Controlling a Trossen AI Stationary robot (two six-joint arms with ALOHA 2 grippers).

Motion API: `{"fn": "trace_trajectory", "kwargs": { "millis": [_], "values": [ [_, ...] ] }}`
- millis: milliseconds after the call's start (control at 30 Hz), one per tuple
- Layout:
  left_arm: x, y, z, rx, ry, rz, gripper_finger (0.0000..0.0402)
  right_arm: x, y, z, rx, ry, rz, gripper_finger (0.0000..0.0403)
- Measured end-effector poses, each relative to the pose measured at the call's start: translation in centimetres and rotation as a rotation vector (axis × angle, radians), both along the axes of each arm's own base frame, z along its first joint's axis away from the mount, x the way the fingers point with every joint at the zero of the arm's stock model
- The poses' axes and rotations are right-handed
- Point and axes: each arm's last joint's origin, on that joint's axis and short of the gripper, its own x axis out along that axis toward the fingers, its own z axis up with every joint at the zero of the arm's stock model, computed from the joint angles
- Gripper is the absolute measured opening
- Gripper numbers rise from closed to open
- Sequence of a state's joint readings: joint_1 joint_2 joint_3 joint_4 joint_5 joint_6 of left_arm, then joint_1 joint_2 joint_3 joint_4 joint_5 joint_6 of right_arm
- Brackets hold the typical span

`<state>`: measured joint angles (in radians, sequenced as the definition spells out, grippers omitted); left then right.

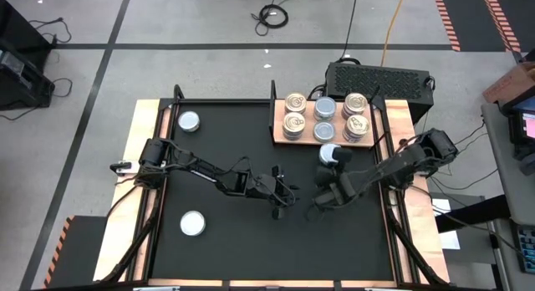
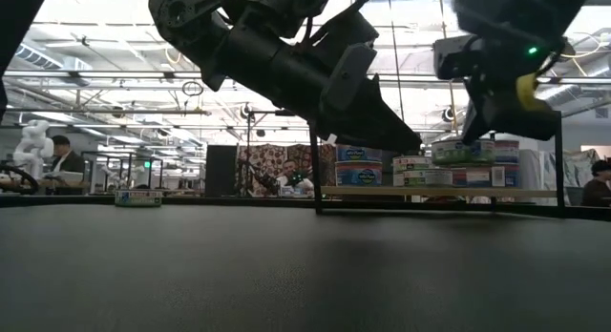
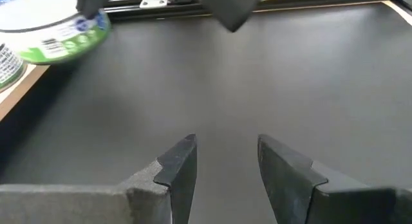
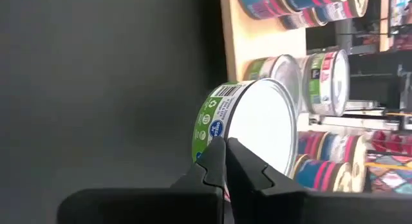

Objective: Stack canned seafood by type on shelf
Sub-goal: Stack the green tuna can on top of the bottom green tuna can on the shelf

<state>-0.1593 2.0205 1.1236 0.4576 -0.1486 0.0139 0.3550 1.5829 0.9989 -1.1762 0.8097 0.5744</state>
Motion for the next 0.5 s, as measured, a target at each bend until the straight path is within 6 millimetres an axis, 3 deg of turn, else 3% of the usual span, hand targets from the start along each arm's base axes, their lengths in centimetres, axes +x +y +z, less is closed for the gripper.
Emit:
{"fn": "trace_trajectory", "kwargs": {
  "millis": [500],
  "values": [
    [-0.2, 0.1, -0.4, 0.009, 0.047, 0.002, 0.0164, 2.0, -5.4, 0.0, -0.01, 0.11, 0.003, 0.0]
  ]
}}
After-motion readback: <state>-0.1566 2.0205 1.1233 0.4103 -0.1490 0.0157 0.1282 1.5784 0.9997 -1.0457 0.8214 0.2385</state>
